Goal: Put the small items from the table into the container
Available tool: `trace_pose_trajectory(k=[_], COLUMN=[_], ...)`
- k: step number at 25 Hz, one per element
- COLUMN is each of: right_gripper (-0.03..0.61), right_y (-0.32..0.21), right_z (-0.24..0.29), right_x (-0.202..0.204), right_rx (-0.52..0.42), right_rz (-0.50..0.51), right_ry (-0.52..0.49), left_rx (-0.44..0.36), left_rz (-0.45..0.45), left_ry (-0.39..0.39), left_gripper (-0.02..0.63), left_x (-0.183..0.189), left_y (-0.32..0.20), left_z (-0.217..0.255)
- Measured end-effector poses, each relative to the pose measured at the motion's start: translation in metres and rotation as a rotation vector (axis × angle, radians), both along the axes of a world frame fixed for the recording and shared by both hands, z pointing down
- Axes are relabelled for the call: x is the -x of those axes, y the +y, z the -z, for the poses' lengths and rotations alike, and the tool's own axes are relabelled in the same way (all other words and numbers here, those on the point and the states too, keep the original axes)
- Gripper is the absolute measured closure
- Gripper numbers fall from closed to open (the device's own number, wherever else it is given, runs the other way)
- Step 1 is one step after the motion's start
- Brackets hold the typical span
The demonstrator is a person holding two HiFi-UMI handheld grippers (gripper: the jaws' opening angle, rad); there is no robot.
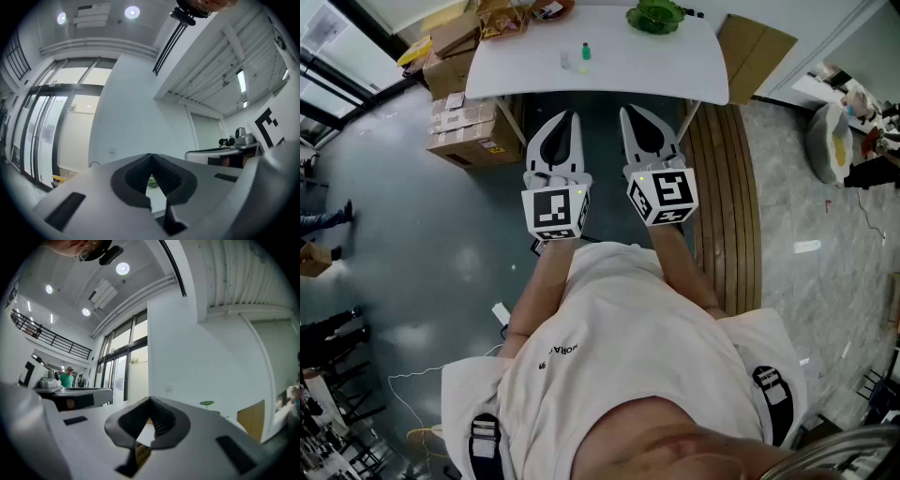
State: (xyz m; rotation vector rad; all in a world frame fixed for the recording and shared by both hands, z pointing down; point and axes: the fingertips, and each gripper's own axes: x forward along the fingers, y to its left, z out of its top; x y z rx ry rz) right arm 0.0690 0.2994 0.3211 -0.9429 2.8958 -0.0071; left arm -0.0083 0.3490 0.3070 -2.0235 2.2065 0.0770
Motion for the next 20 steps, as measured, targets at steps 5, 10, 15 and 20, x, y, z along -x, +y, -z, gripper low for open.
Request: trace_pose_trajectory(k=[5,10,15,20], right_gripper=[0.574,0.574,0.574,0.574], right_y=[-0.008,-0.012,-0.019,-0.027], right_z=[0.001,0.004,0.000,-0.010], right_x=[-0.011,-0.032,-0.055,-0.073], right_rx=[0.003,-0.012,0.000,0.011], right_rz=[0.004,0.010,0.031,0.057], right_ry=[-0.004,0.002,-0.002,-0.006], left_rx=[0.006,0.010,0.009,0.032], left_rz=[0.007,0.016,0.036,0.068], left_ry=[-0.001,-0.006,-0.012,-0.007], left_gripper=[0.611,0.611,0.611,0.611], left_x=[-0.008,-0.029,-0.052,-0.070], left_y=[-0.007,-0.012,-0.017,-0.023], left_z=[0.000,0.001,-0.001,-0.013])
